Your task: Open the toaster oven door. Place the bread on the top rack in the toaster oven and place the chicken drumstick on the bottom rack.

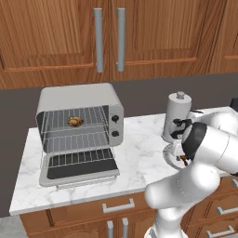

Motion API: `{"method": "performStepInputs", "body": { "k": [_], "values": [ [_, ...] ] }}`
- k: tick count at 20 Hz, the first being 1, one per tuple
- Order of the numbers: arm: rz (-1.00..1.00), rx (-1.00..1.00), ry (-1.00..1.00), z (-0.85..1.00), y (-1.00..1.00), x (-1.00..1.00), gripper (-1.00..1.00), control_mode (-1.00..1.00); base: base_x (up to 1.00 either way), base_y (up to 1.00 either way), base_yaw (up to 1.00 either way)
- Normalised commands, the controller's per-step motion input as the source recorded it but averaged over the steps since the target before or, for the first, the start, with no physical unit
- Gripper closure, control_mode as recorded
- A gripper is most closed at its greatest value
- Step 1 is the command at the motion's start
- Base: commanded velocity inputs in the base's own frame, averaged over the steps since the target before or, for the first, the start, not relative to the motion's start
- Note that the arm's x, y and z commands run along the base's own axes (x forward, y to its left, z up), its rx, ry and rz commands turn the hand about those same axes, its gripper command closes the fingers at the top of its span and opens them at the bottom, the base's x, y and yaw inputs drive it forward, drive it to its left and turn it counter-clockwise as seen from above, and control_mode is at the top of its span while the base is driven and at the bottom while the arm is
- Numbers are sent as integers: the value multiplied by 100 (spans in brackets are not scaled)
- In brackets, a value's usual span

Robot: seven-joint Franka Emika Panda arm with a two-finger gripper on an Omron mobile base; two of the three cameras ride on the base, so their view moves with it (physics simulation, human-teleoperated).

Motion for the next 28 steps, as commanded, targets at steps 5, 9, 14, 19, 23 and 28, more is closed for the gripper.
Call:
{"method": "performStepInputs", "body": {
  "k": [5, 9, 14, 19, 23, 28],
  "values": [
    [0, 0, 1, -34, -12, 32, -100, -100, 0, 0, 0],
    [0, 0, 6, -23, 0, 31, -100, -100, 0, 0, 0],
    [0, 0, 1, -30, 1, 19, 100, -100, 0, 0, 0],
    [0, 0, 0, -45, 23, 2, 100, -100, 0, 0, 0],
    [0, 0, 0, -9, 25, 0, 100, -100, 0, 0, 0],
    [2, 0, 2, 68, 27, -11, 100, -100, 0, 0, 0]
  ]
}}
